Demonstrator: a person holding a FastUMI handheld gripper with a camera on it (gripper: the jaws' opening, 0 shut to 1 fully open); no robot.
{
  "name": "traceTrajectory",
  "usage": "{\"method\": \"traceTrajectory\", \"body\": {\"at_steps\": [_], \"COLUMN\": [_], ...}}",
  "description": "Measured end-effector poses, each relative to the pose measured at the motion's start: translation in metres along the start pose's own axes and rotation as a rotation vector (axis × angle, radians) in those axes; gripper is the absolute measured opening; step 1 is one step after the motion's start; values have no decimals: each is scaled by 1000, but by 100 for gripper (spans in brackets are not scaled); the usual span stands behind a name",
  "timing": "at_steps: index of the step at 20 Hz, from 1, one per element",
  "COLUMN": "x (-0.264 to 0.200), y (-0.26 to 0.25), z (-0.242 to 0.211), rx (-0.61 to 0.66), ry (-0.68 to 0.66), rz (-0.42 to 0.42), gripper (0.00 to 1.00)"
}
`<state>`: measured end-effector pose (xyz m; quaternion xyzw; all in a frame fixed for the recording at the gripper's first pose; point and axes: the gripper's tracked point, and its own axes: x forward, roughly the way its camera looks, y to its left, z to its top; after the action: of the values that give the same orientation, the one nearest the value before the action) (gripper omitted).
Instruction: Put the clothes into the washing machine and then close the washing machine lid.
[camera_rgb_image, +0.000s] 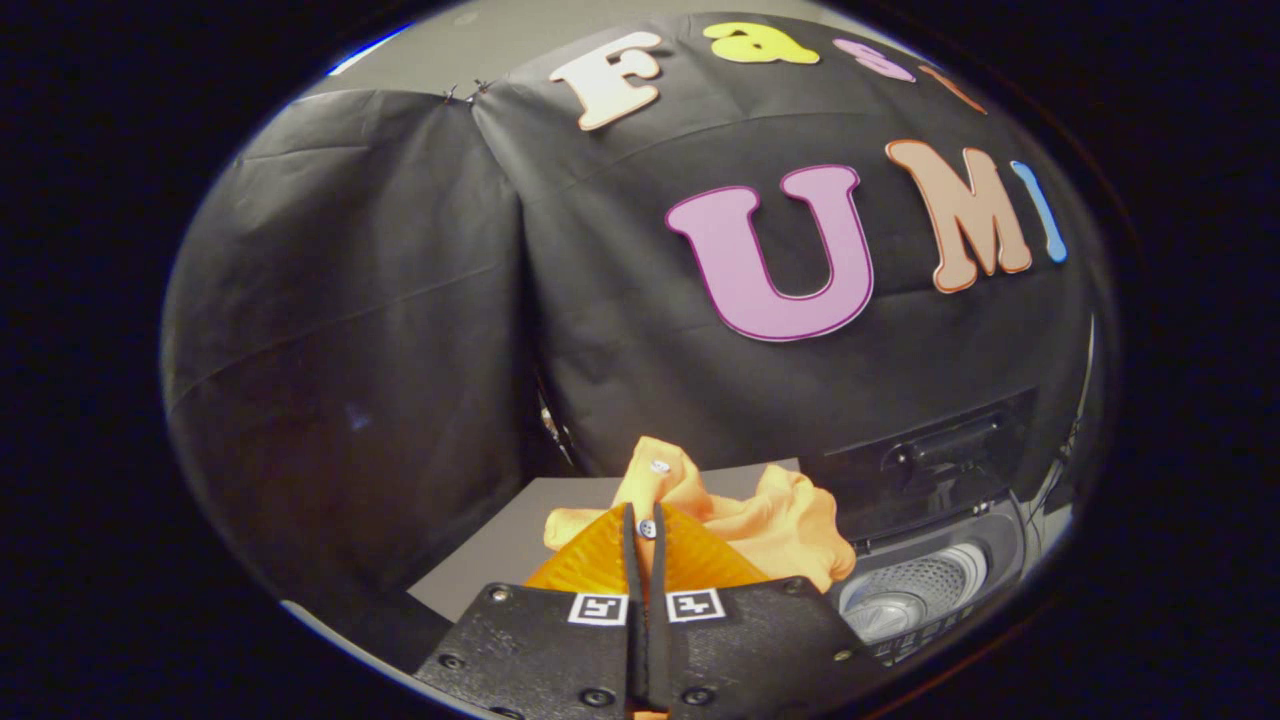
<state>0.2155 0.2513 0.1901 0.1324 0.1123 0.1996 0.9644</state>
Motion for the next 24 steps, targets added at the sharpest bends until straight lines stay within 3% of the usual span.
{"method": "traceTrajectory", "body": {"at_steps": [9,18,24], "x": [-41,-72,-77], "y": [-83,-176,-223], "z": [67,99,105], "rx": [59,-46,-85], "ry": [-95,-145,-175], "rz": [-128,-306,-360], "gripper": [0,0,0]}}
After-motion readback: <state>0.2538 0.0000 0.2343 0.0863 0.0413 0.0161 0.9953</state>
